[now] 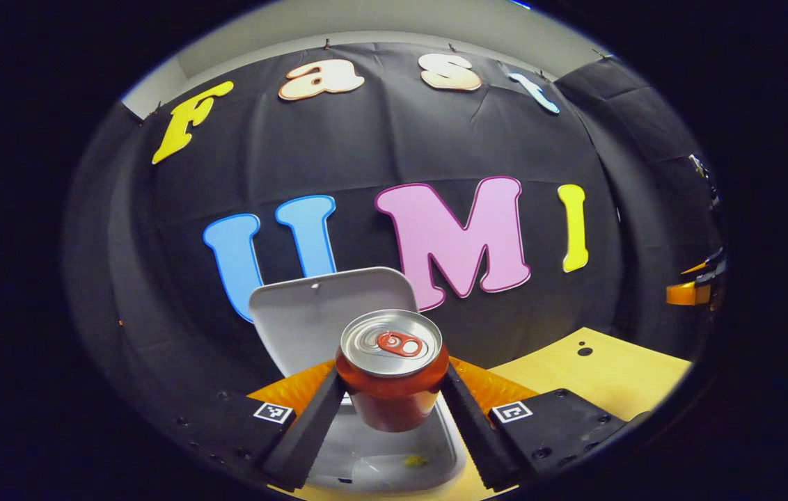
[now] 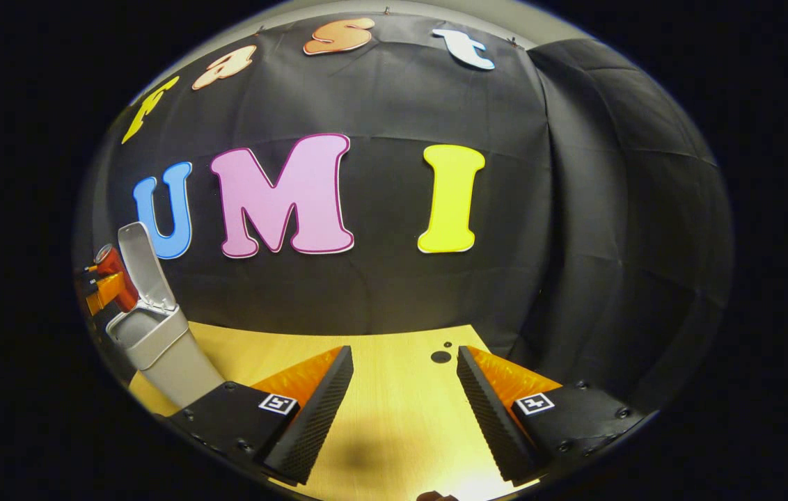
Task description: Press the lid of the desktop garbage bin to open it, pick up the crumpled paper on the desktop and throw it into the bin, then pick up the pop can on the desktop and drop it into the bin, and finally close the garbage bin lid.
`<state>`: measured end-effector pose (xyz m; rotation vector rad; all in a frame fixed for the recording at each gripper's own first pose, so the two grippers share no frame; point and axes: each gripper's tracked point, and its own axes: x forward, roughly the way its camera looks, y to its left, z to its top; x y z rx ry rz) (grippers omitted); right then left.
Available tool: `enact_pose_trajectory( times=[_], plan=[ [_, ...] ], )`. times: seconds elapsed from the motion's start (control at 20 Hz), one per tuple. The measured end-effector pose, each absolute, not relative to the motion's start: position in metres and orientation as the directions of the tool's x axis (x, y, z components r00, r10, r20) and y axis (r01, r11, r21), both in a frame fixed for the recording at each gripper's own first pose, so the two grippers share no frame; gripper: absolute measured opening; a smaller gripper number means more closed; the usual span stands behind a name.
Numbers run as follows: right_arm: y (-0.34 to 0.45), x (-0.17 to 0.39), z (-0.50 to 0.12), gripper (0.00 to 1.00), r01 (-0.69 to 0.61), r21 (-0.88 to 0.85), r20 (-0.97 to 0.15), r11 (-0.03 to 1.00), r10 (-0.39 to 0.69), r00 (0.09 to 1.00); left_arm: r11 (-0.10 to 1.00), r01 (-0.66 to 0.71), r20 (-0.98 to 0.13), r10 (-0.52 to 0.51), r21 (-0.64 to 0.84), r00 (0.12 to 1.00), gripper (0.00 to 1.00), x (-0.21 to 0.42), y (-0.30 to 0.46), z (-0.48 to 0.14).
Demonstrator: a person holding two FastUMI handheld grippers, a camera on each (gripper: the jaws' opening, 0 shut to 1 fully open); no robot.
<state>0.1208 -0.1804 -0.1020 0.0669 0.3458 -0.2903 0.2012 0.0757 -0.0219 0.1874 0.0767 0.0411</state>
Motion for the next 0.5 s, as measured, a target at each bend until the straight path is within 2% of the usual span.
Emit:
enact_pose_trajectory(
  times=[0.5],
  plan=[
    [-0.156, 0.119, -0.087, 0.97, 0.259, -0.002, -0.306, 0.966, -0.248, 0.919, 0.984, -0.099, -0.118, 0.117, 0.148, 0.986, 0.9, 0.208, 0.123, -0.061]
  ],
)
